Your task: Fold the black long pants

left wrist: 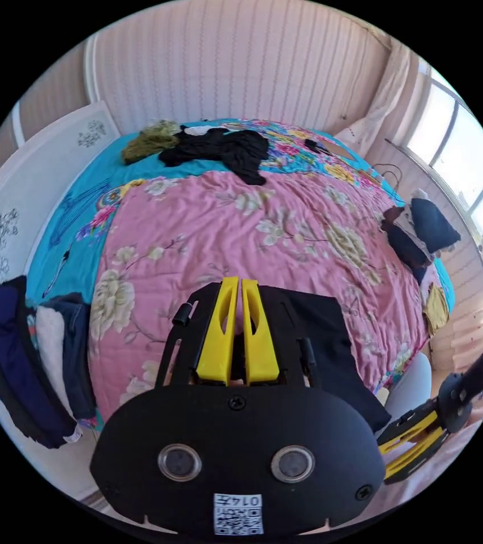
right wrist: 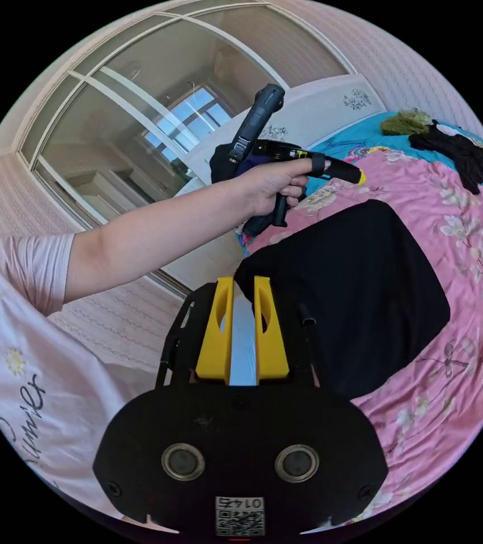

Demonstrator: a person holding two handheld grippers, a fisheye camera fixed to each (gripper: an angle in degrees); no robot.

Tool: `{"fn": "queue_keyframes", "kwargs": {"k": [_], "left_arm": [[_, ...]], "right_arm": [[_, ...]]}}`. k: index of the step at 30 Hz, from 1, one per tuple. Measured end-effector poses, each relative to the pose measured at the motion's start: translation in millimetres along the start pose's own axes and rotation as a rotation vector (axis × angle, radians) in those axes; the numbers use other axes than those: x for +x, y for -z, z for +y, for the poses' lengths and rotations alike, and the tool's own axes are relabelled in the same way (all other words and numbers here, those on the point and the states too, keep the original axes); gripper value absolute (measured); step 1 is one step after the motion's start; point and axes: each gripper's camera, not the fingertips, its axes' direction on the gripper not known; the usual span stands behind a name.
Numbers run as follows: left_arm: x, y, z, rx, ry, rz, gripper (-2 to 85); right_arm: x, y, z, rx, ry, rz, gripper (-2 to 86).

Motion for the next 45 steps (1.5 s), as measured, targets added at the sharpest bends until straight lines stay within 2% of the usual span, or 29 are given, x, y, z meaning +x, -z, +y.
{"fn": "queue_keyframes", "kwargs": {"k": [2,7,13,16,18,22,25,27,30,33,35,36,38,41,43,45], "left_arm": [[-47,8,32,0.007,0.121,0.108,-0.9],[-58,32,104,0.016,0.110,0.196,0.4],[-27,49,183,0.062,0.113,0.246,5.8],[-14,36,195,0.045,0.134,0.266,5.8],[-6,23,196,0.006,0.135,0.266,5.5],[5,-4,200,-0.083,0.101,0.178,3.8],[19,6,197,-0.092,0.045,0.148,3.6],[32,24,198,-0.077,0.021,0.123,3.8],[77,73,205,-0.006,-0.123,0.067,4.3],[147,107,218,0.049,-0.278,0.163,4.9],[209,98,229,0.008,-0.370,0.297,6.5],[224,92,232,-0.007,-0.400,0.303,6.8],[274,59,243,-0.092,-0.499,0.227,8.0],[299,16,257,-0.230,-0.565,0.105,6.7],[301,14,264,-0.221,-0.594,0.106,3.2],[299,21,264,-0.220,-0.574,0.146,0.6]], "right_arm": [[-7,-32,-13,-0.094,0.019,0.006,7.4],[0,-35,7,-0.150,-0.027,0.068,7.0],[42,7,41,-0.054,-0.314,0.212,6.9],[53,6,42,-0.010,-0.392,0.183,6.7],[52,-11,35,-0.050,-0.387,0.208,6.5],[57,-73,35,-0.252,-0.430,0.216,6.1],[49,-91,36,-0.335,-0.431,0.175,5.8],[42,-81,30,-0.315,-0.410,0.200,5.6],[38,-39,17,-0.176,-0.396,0.243,5.3],[58,6,-3,-0.011,-0.459,0.322,6.2],[83,24,-27,0.066,-0.517,0.369,7.2],[90,25,-33,0.075,-0.544,0.372,7.3],[115,26,-60,0.104,-0.606,0.368,7.3],[143,21,-84,0.066,-0.695,0.433,6.1],[154,19,-96,0.037,-0.704,0.354,4.2],[156,20,-111,-0.009,-0.672,0.367,2.6]]}}
